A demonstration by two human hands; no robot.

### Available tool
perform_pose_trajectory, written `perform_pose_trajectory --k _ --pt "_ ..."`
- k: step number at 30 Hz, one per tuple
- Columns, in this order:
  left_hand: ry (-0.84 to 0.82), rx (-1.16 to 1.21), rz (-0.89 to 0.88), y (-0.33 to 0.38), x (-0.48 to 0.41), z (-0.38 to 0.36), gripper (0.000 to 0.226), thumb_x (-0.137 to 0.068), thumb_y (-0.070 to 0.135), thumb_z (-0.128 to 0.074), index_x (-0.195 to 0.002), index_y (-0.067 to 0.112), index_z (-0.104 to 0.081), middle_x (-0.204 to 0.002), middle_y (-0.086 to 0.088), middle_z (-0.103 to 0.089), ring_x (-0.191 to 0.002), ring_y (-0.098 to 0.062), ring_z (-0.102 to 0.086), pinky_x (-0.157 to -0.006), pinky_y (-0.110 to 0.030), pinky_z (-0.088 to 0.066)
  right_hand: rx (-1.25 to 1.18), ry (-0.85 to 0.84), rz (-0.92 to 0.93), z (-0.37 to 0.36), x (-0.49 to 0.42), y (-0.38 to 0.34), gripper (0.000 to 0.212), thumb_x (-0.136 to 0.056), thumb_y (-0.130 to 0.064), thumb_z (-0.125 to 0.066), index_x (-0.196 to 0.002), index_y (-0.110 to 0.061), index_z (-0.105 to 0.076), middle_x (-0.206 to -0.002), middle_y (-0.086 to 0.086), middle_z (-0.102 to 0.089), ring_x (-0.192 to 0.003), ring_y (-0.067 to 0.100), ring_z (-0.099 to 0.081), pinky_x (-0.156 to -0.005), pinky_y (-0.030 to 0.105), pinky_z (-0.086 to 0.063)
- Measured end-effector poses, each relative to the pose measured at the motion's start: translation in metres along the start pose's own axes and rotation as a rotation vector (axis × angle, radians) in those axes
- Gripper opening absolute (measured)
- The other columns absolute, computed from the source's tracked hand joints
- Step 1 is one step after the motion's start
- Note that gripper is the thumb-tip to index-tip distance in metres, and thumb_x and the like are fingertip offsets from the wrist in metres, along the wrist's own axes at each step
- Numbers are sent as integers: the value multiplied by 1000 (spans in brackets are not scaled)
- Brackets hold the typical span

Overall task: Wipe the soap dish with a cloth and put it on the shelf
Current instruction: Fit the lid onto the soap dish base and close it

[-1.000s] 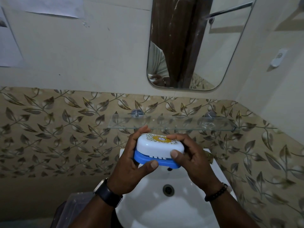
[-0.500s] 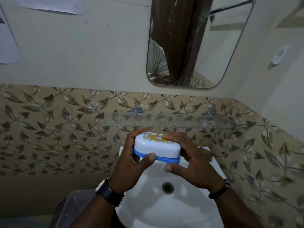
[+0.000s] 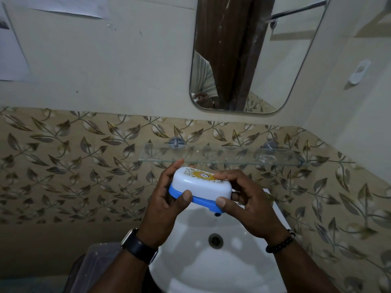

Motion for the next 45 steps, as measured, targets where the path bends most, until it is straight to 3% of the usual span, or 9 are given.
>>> perform_pose_trajectory --k 5,10,14,20,26,31,36,40,45 --pt "10 37 3 0 0 1 80 -73 50 -82 -143 30 -47 -139 -9 -59 -126 -34 -58 -101 -49 -50 52 -28 24 -2 -1 -3 43 -87 -37 -71 -126 -21 -63 -126 -2 -59 -121 28 -59 -86 46 -61" --pt "43 191 33 -1 -3 2 79 -74 43 -83 -140 17 -50 -138 -18 -58 -127 -37 -56 -99 -36 -52 308 -157 156 -5 1 -9 70 -82 -34 -81 -142 -20 -47 -141 -6 -49 -132 21 -50 -99 32 -54" --pt "21 301 100 -4 -4 -3 84 -70 42 -87 -140 12 -50 -132 -14 -63 -123 -31 -60 -98 -33 -53 392 -18 292 -4 0 -11 54 -85 -16 -79 -133 -10 -56 -139 0 -56 -131 20 -53 -95 40 -56" --pt "-13 296 128 -7 -4 -4 78 -71 45 -86 -137 17 -54 -128 -13 -65 -121 -31 -59 -100 -33 -53 419 71 353 -2 -1 -10 50 -77 6 -76 -123 -7 -61 -124 0 -64 -116 17 -62 -87 35 -57" --pt "-3 -29 19 -6 -7 2 67 -79 60 -73 -134 28 -54 -124 -7 -64 -118 -37 -58 -103 -54 -46 430 92 327 1 0 -4 43 -82 -3 -72 -123 -11 -60 -125 -5 -64 -113 13 -63 -84 37 -57" --pt "-33 -151 -85 5 -9 1 62 -80 56 -72 -129 23 -51 -118 12 -65 -109 -15 -64 -89 -26 -53 409 24 302 2 -2 -1 45 -86 -12 -73 -129 -9 -57 -132 -1 -60 -122 17 -59 -93 41 -55" --pt "-59 -241 -166 2 -14 -6 67 -81 52 -72 -133 19 -46 -128 8 -59 -119 -24 -61 -93 -30 -54 426 -80 278 4 -8 -2 75 -81 -52 -73 -139 -11 -49 -141 1 -51 -133 16 -49 -106 27 -45" --pt "-52 -368 -220 -7 -29 -6 65 -83 49 -71 -136 23 -46 -139 4 -51 -125 -22 -55 -96 -27 -52 522 -36 282 14 -22 5 67 -85 -51 -72 -138 -16 -51 -139 2 -49 -132 13 -47 -104 19 -43" --pt "-14 -611 -238 -18 -71 -8 65 -79 50 -75 -136 33 -50 -134 9 -56 -120 -15 -57 -96 -41 -53 586 9 232 36 -55 34 63 -84 -47 -75 -139 -22 -53 -138 1 -44 -131 9 -45 -101 13 -42"
Point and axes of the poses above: each hand's wrist, its own x-axis away from the middle knuckle, its own z-axis out of the back of the hand, y = z × x, the point moved 4 cm from there along -x, towards the middle knuckle
